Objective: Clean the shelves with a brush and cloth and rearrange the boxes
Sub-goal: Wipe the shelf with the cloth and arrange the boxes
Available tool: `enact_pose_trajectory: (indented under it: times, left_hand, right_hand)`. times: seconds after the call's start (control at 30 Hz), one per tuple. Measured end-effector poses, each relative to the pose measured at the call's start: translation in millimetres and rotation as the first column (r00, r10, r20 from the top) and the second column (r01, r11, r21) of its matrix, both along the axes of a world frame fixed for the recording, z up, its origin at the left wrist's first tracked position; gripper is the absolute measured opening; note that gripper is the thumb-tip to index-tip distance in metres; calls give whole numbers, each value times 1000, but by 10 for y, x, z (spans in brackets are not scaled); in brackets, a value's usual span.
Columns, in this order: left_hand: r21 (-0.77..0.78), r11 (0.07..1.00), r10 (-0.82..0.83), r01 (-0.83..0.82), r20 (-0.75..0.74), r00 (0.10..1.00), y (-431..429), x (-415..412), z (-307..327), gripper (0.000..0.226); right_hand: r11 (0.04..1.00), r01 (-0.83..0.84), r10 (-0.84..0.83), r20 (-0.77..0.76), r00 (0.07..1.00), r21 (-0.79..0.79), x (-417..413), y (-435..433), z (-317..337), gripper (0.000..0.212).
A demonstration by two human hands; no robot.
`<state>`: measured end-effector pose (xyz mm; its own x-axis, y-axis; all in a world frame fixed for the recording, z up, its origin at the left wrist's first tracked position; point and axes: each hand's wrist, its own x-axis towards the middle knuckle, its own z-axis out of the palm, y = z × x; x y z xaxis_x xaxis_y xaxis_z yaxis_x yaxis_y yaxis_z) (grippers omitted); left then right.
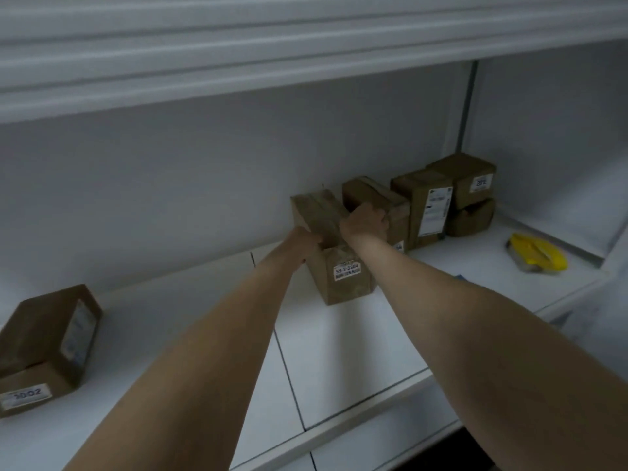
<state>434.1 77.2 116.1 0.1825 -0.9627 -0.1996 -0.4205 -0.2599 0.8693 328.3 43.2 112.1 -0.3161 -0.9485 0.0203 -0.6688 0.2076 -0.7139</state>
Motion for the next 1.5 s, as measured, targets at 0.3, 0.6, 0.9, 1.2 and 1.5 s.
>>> enact_pose_trajectory:
  times: [0.3, 0.6, 0.9, 1.2, 1.5]
  left_hand:
    - [55, 998, 40, -32, -137, 990, -69, -141, -144, 14]
    - [-39, 942, 330, -332, -62, 942, 150, 858, -57, 19]
    - [-20, 857, 512, -514, 137, 848, 716, 2169, 35, 24]
    - [31, 846, 499, -532, 302, 812, 1042, 2623, -20, 21]
    - [49, 874, 409, -483, 462, 787, 1081, 2736, -43, 15]
  right_hand:
    - [978, -132, 110, 138, 984, 162, -58, -136, -141, 43]
    - [951, -310, 286, 390, 875, -3, 802, 10, -52, 48]
    - [832, -551, 527, 396, 752, -62, 1994, 478, -144, 26]
    - [769, -639, 574, 412, 708, 25, 2521, 754, -267, 27]
    - [712, -699, 598, 461, 656, 71, 2626, 854, -220, 33]
